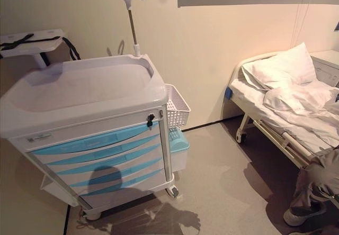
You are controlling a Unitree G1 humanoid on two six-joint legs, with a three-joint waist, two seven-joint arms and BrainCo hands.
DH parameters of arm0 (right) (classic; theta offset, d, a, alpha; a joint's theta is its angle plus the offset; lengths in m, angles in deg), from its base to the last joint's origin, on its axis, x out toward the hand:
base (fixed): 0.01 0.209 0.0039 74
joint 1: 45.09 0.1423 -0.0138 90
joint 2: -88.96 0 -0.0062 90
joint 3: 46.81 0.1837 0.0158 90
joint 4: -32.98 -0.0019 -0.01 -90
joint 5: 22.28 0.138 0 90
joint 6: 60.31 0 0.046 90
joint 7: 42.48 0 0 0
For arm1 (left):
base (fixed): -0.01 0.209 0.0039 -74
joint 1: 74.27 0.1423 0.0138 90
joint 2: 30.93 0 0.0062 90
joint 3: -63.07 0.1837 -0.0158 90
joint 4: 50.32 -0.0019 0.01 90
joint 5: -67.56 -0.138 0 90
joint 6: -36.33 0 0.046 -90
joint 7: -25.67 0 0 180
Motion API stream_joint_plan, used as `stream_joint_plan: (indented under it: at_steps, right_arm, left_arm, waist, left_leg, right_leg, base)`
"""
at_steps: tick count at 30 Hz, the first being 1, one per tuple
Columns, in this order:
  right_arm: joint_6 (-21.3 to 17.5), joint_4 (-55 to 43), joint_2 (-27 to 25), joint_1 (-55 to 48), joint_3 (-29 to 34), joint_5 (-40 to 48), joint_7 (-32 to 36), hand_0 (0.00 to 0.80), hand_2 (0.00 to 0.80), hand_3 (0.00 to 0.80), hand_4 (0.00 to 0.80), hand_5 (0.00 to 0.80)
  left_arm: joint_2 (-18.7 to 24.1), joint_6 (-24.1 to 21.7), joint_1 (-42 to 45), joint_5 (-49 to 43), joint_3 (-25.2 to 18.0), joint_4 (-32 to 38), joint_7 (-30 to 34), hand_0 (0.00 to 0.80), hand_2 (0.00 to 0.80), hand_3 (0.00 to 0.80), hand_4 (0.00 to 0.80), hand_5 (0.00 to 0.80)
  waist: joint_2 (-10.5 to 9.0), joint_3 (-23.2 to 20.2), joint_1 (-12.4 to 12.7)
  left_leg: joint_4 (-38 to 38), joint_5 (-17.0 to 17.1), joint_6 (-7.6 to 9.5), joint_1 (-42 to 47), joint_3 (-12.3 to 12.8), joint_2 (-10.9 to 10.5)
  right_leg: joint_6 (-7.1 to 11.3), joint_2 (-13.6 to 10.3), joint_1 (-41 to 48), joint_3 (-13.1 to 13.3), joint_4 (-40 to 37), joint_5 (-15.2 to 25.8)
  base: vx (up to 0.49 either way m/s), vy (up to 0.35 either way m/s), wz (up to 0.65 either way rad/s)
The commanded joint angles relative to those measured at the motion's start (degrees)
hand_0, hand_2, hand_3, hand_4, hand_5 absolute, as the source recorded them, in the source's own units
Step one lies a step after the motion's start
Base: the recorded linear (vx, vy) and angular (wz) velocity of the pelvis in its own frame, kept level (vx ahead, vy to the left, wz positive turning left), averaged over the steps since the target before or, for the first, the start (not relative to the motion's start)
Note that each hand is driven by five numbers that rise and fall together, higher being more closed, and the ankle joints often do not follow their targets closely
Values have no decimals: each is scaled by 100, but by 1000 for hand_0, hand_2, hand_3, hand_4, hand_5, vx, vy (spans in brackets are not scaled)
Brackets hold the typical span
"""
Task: Open the drawer and pick up the medicine
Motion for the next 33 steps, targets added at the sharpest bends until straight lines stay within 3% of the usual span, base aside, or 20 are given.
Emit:
stream_joint_plan:
  at_steps: [1,24,30,33]
  right_arm:
    - [-23,332,130,397,-238,-108,9,0,0,0,0,0]
    - [-23,237,43,448,-268,-134,48,0,0,0,0,0]
    - [-37,174,-72,636,-292,-67,-20,0,0,0,0,0]
    - [-67,124,-190,966,-380,30,-125,0,0,0,0,0]
  left_arm:
    - [68,-52,-354,-1,-148,-257,50,0,0,0,0,0]
    - [178,-45,-436,71,-165,-131,69,0,0,0,0,0]
    - [283,-84,-629,365,-276,3,25,0,0,0,0,0]
    - [356,-158,-934,638,-218,110,-91,0,0,0,0,0]
  waist:
    - [-272,40,-164]
    - [-297,65,-180]
    - [-350,281,-184]
    - [-351,454,-206]
  left_leg:
    - [132,123,104,-422,-205,-239]
    - [73,115,92,-287,-250,-220]
    - [-8,355,7,-688,-280,-166]
    - [-59,599,-32,-1392,-287,-183]
  right_leg:
    - [316,46,395,-39,136,-542]
    - [305,34,488,-121,285,-658]
    - [306,91,77,-221,185,-471]
    - [324,98,-618,-204,55,-189]
  base:
    - [0,0,0]
    - [0,-1,0]
    - [-109,-9,4]
    - [-293,13,6]
